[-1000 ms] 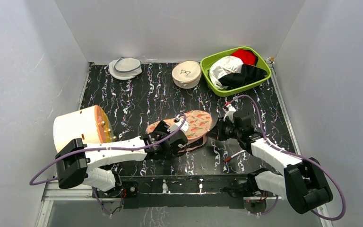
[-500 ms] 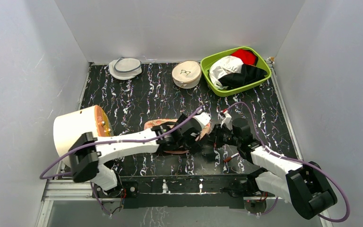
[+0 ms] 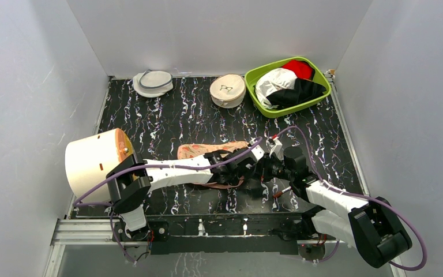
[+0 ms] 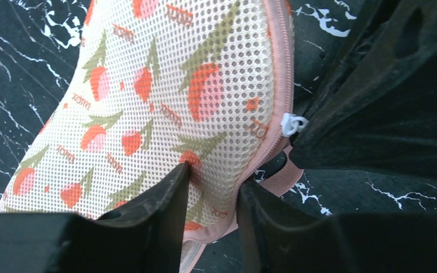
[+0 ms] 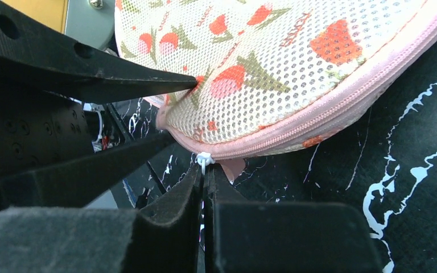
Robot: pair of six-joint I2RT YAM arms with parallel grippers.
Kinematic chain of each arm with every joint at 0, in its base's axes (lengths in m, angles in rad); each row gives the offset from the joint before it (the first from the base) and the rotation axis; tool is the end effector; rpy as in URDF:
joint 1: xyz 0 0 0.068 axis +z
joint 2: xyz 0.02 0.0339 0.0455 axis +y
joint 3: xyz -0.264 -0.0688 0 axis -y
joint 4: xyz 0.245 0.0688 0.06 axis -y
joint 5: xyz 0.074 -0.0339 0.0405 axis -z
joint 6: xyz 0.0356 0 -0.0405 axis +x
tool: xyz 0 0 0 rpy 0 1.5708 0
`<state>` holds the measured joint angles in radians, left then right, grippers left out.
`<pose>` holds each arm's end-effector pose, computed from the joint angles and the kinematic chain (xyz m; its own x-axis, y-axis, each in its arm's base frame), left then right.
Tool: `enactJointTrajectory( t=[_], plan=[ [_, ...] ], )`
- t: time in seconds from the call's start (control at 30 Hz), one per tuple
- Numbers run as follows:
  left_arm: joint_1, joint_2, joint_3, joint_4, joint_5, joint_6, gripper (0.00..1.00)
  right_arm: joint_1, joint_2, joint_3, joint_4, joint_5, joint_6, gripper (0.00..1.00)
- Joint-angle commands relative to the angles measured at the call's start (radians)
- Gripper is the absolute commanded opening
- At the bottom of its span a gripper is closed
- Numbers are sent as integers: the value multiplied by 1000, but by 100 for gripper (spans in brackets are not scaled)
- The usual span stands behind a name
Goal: Unzip the laundry bag and remove the bra
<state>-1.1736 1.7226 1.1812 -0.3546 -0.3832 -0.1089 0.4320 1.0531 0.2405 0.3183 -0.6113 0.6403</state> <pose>0.1545 -0.3339 0.2161 -0.3834 0.6534 -0.6528 0.7276 0.6490 0.2223 0.1660 0.0990 0.1573 -0.8244 0.1586 -0.5433 -0.3855 0.5454 0.7443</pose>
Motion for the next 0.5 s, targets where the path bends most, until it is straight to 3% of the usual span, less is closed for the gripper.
enactJointTrajectory(
  t=[0.0, 0.27, 0.37, 0.47],
  plan=[
    [2, -78, -16, -23, -67, 34, 28, 7, -18, 14, 45, 15, -25, 0],
    [2, -249, -131, 13, -88, 93, 4, 7, -22, 68, -88, 80, -109, 0],
    [2, -311, -177, 39, -78, 111, 5, 5, -20, 89, -128, 97, -130, 0],
    [2, -329, -196, 49, -23, 113, 19, 6, -7, 114, -127, 70, -128, 0]
  ],
)
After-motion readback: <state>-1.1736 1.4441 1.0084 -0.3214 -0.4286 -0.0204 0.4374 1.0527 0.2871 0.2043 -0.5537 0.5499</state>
